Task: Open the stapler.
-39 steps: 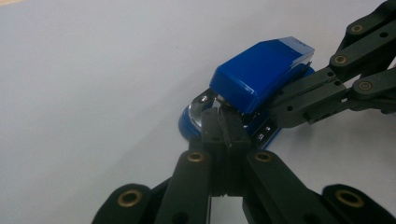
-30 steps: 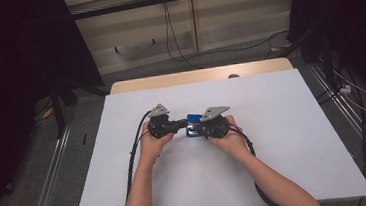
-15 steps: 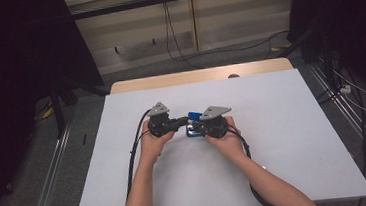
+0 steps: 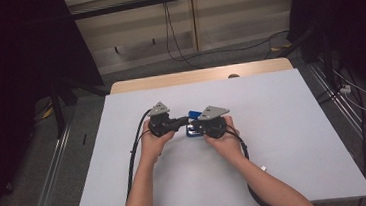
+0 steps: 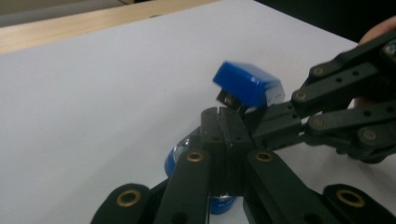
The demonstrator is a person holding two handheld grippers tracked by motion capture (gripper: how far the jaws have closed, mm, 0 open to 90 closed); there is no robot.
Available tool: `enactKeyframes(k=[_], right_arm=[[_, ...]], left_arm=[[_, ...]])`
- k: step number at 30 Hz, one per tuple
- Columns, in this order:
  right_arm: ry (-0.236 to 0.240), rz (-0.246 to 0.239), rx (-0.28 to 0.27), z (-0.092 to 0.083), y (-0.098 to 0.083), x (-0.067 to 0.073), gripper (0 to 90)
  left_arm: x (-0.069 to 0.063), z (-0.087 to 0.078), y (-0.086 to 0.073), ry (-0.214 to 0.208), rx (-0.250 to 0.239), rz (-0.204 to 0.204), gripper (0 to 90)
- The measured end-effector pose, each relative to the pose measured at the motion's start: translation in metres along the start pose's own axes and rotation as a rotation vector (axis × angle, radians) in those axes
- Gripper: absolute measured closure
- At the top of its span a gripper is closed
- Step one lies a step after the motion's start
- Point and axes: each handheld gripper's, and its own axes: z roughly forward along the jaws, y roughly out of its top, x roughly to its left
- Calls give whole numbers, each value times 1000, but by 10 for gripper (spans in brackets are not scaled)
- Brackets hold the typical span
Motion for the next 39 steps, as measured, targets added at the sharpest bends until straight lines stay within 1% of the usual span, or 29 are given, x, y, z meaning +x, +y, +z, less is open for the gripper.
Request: enactKeyframes(k=[1, 2, 3, 5, 7, 9, 12, 13, 14, 16, 18, 19, 20, 22, 25, 27, 31, 32, 34, 35, 39], right_arm=[[0, 9, -3, 0, 0, 0, 900], [0, 12, -3, -1, 0, 0, 900], [-3, 10, -4, -1, 1, 0, 900], [-7, 4, -5, -2, 1, 0, 900], [-9, 4, -7, -2, 1, 0, 900], [-17, 0, -11, -4, 2, 0, 900], [-29, -11, -9, -5, 4, -1, 900], [-35, -20, -8, -6, 4, -1, 900], [-47, -26, -10, -6, 5, -1, 900], [-58, -28, -11, -8, 7, -1, 900], [-70, -34, -11, -9, 9, -2, 900], [-72, -36, -11, -9, 9, -2, 900], [-78, -45, -2, -9, 10, -1, 900], [-96, -65, -3, -9, 12, 1, 900], [-111, -70, -7, -10, 14, 3, 900], [-129, -73, -12, -12, 15, 3, 900], [-141, -55, -12, -16, 18, -1, 900], [-151, -40, -19, -17, 18, -1, 900], [-177, -60, -16, -21, 19, -3, 900], [-185, -55, -19, -22, 19, -4, 900], [-189, -40, -13, -27, 19, -8, 900]], left_arm=[[0, 2, -1, 3, 11, 4, 900], [0, 4, -2, 5, 12, 8, 900], [-1, 6, -2, -2, 4, 2, 900], [-2, 8, -2, 9, 4, 16, 900], [-3, 9, -3, 11, 0, 12, 900], [-3, 9, -2, 18, 6, 26, 900], [-4, 10, -3, 30, 6, 26, 900], [-4, 11, -3, 35, 15, 41, 900], [-4, 12, -4, 35, 15, 45, 900], [-3, 12, -4, 35, 16, 40, 900], [-3, 14, -5, 45, 38, 61, 900], [-3, 15, -6, 46, 31, 57, 900], [-3, 16, -6, 48, 33, 58, 900], [-4, 16, -6, 53, 38, 67, 900], [-4, 16, -6, 59, 38, 77, 900], [-5, 17, -6, 60, 38, 80, 900], [-4, 17, -6, 59, 35, 78, 900], [-5, 17, -7, 59, 34, 76, 900], [-5, 17, -7, 62, 35, 79, 900], [-5, 17, -6, 64, 35, 83, 900], [-6, 17, -6, 71, 39, 85, 900]])
